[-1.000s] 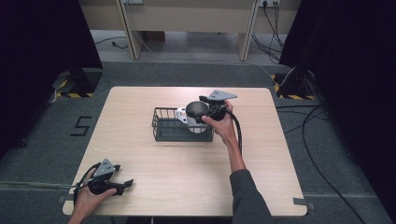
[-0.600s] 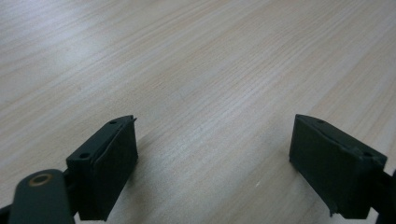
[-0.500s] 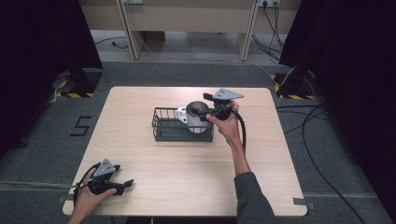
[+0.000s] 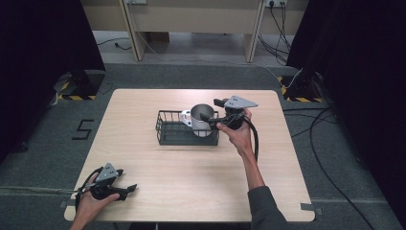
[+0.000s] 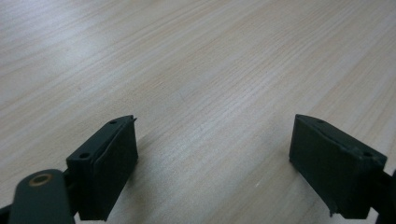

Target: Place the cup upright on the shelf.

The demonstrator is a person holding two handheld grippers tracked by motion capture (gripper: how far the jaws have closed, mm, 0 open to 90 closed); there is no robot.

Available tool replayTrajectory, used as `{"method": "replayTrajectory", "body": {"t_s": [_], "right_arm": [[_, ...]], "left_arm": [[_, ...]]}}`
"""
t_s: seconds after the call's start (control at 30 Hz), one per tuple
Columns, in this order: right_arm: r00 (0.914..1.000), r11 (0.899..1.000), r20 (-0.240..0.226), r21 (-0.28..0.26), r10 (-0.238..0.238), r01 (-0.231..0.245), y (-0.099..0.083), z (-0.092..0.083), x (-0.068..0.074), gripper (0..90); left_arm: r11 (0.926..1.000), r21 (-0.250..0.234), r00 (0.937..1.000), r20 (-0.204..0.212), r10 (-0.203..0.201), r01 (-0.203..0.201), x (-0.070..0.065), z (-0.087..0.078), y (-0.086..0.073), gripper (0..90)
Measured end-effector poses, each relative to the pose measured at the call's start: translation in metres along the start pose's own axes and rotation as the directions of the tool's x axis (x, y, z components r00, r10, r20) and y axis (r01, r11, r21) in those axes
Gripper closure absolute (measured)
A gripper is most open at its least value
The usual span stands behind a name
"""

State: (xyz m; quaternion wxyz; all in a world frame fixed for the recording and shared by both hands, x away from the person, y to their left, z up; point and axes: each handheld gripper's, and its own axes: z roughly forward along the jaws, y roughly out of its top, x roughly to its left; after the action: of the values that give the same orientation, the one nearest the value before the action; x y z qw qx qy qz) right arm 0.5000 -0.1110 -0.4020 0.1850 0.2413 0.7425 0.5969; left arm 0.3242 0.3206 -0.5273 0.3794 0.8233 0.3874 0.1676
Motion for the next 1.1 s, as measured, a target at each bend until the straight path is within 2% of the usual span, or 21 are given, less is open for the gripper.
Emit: {"method": "replayTrajectory", "body": {"t_s": [0.67, 0.93, 1.1], "right_arm": [[0.9998, 1.0, 0.018, 0.017, -0.013, 0.013, -0.002, -0.024, 0.025, 15.2], [0.9998, 1.0, 0.019, 0.015, -0.005, 0.005, -0.007, -0.037, 0.036, 15.2], [0.9995, 1.0, 0.023, 0.017, -0.02, 0.019, -0.012, -0.044, 0.043, 15.2]], "left_arm": [[1.0, -0.002, 1.0, -0.001, 0.0, 0.0, 0.0, 0.0, 0.0, 14.5], [1.0, -0.002, 1.0, -0.001, 0.0, 0.0, 0.0, 0.0, 0.0, 14.5], [1.0, -0.002, 1.0, -0.001, 0.0, 0.0, 0.0, 0.0, 0.0, 14.5]]}}
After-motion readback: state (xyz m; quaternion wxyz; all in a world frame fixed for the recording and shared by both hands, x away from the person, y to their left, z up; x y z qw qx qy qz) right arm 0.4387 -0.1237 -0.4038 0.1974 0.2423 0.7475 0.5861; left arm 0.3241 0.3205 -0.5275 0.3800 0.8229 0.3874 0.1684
